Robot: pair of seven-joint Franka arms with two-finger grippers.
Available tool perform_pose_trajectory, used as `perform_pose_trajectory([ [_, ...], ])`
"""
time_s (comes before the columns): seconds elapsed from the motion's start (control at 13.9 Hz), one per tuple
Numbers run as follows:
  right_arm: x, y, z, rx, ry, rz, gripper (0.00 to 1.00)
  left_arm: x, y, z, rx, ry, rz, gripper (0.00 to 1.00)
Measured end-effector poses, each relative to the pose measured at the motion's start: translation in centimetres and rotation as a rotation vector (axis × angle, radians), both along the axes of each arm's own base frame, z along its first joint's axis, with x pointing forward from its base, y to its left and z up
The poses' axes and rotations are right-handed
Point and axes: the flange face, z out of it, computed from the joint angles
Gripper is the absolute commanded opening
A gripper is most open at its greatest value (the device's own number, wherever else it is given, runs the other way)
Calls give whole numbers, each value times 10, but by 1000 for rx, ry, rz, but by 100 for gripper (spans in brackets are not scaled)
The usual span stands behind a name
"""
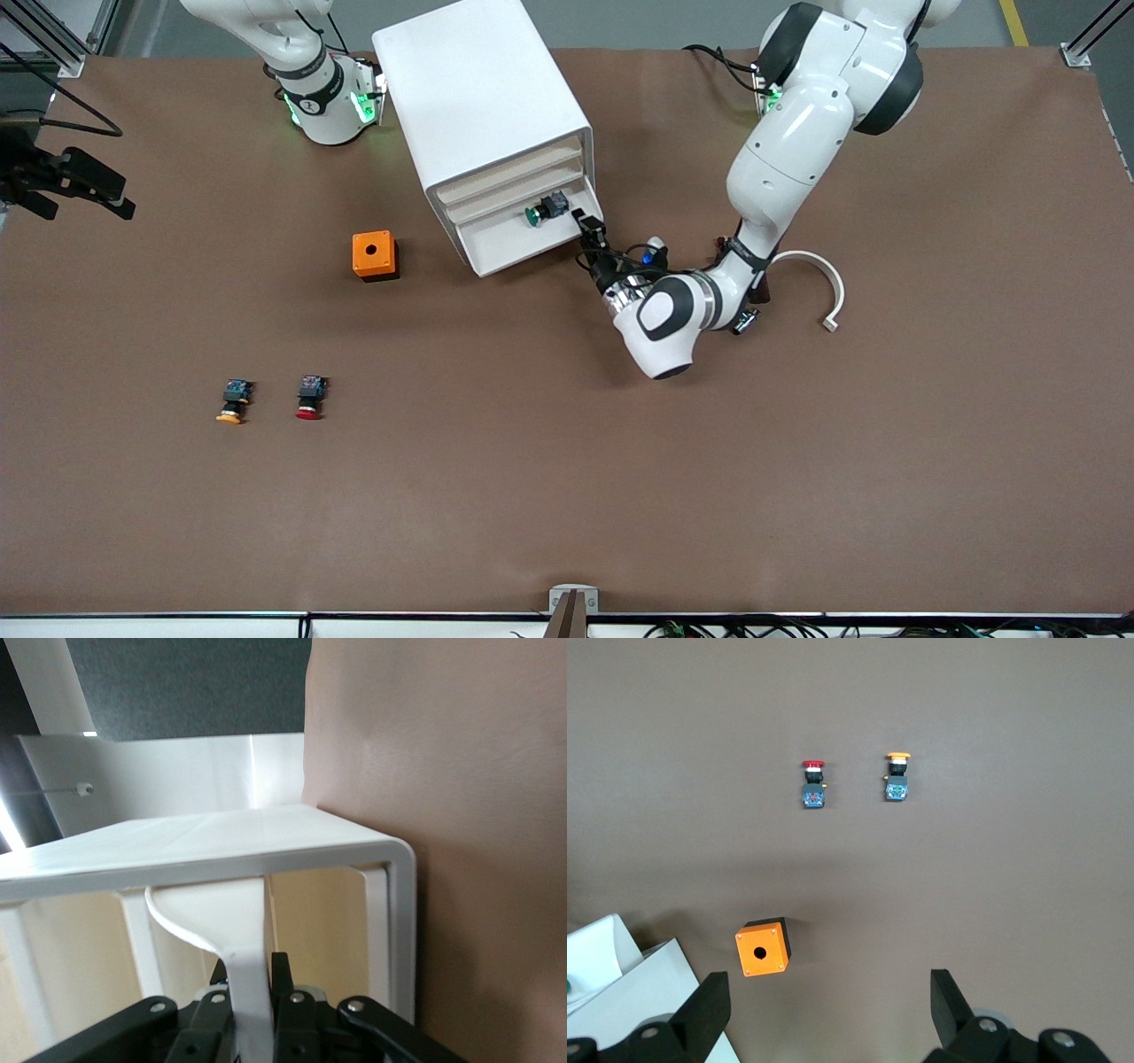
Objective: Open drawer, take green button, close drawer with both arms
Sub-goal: 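Reach the right gripper into the drawer while the left gripper withdraws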
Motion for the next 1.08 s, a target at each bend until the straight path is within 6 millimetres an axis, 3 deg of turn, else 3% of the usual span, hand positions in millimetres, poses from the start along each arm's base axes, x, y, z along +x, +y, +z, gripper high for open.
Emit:
perform_pose_trajectory([
  [0.14,10,0,-18,-1,33,0,100,18,15,0,4,-17,46,14],
  [0.5,51,-8,-89,-12,133,-14,100,51,38,3,8,-63,142,15],
  [0.72,56,-9,-94,-19,147,-114,100,60,45,3,10,-75,167,15],
  [0.86,55,10,-91,-21,162,-238,100,64,50,3,10,-78,178,15],
  [1.08,50,72,-94,17,210,-409,100,72,59,3,15,-86,201,16],
])
